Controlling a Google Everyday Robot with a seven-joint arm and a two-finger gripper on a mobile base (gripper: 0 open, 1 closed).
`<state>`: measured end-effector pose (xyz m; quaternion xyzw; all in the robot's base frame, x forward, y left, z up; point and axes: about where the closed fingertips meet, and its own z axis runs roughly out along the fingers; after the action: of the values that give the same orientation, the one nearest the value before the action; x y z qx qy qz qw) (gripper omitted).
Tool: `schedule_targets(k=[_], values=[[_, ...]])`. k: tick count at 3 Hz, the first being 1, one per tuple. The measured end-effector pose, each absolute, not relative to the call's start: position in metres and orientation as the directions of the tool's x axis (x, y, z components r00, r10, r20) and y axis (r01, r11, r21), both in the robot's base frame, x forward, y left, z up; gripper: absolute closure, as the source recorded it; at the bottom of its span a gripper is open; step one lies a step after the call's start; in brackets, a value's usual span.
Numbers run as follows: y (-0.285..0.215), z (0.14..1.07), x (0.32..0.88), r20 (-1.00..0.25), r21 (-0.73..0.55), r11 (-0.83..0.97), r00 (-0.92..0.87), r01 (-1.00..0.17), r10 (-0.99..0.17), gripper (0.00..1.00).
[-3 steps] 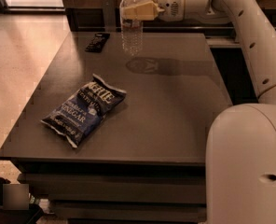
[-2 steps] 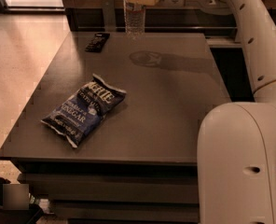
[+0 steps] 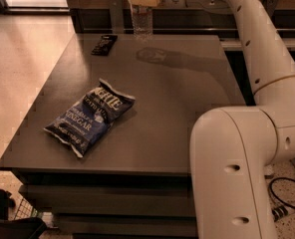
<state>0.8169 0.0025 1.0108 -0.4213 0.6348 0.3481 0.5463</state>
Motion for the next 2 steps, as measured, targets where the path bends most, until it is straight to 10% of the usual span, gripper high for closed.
schedule_targets(k=[2], values=[[0.046, 0.955, 0.830, -0.982, 0.072, 0.338, -0.126, -0.939, -0.142, 1.00]])
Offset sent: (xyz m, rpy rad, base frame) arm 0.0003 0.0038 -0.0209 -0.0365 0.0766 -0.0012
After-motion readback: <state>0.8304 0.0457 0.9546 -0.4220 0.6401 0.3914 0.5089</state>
